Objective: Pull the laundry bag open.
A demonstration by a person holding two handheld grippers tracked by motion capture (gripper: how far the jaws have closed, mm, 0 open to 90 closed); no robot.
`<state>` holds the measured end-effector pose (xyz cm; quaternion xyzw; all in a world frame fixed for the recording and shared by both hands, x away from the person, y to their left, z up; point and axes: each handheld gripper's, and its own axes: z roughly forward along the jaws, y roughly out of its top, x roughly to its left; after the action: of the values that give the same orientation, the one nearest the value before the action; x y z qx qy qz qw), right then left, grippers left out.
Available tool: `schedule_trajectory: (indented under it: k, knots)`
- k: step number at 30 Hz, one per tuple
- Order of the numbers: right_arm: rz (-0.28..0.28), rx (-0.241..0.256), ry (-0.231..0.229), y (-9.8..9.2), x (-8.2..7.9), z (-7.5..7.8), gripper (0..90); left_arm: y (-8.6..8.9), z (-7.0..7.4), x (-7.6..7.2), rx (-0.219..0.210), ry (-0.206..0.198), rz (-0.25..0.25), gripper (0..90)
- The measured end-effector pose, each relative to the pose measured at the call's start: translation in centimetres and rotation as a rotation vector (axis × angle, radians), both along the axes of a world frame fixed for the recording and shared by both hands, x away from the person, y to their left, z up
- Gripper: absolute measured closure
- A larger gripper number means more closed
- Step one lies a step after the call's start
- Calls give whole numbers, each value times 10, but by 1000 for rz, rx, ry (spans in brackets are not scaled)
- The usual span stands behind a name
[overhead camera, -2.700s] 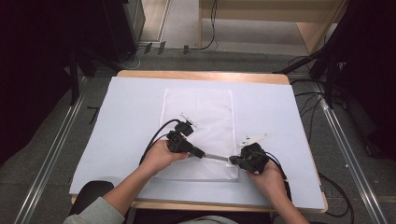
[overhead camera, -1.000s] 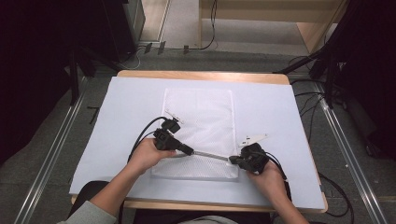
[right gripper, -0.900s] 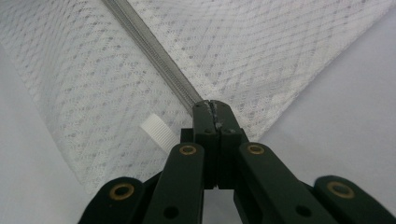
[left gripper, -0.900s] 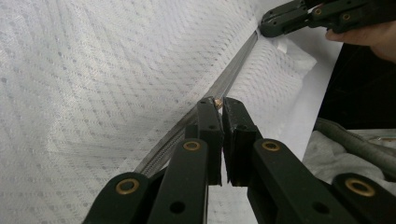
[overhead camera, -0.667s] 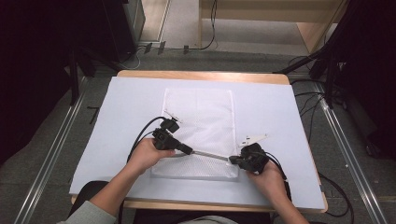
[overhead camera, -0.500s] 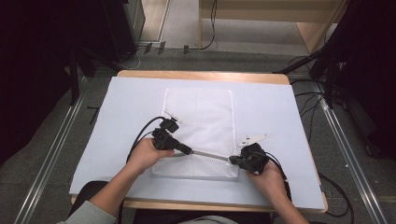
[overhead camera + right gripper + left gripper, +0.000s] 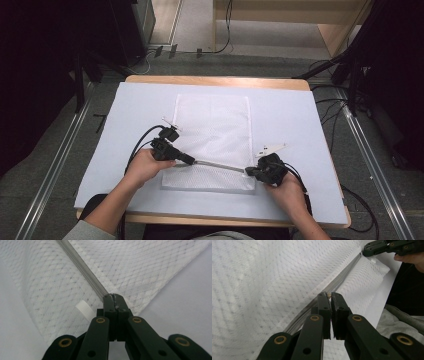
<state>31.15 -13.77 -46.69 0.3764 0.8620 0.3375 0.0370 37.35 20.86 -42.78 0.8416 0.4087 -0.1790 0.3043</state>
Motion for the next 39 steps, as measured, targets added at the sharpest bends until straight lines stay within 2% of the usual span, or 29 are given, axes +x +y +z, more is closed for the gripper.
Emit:
schedule_trajectory:
  k: [14,19,21,28,30,32,36,39]
  knots:
    - [5,-4,0,0,1,0,900,21,3,-1,-2,-2,43,882]
    - [14,-6,-1,0,2,0,900,26,2,-2,10,2,54,882]
    - [20,-6,-5,0,2,0,900,28,3,-3,34,-19,63,881]
    - [35,-3,-20,-1,2,-1,900,40,2,-5,24,-3,89,881]
    - [40,-1,-10,-1,3,-1,900,43,1,-5,13,12,95,881]
    - [45,6,-4,-2,4,-1,900,45,1,-6,22,9,98,881]
    - [45,3,-9,-2,4,-1,900,48,0,-8,13,24,98,881]
    - [57,0,-9,-2,5,-1,900,51,0,-10,37,13,111,882]
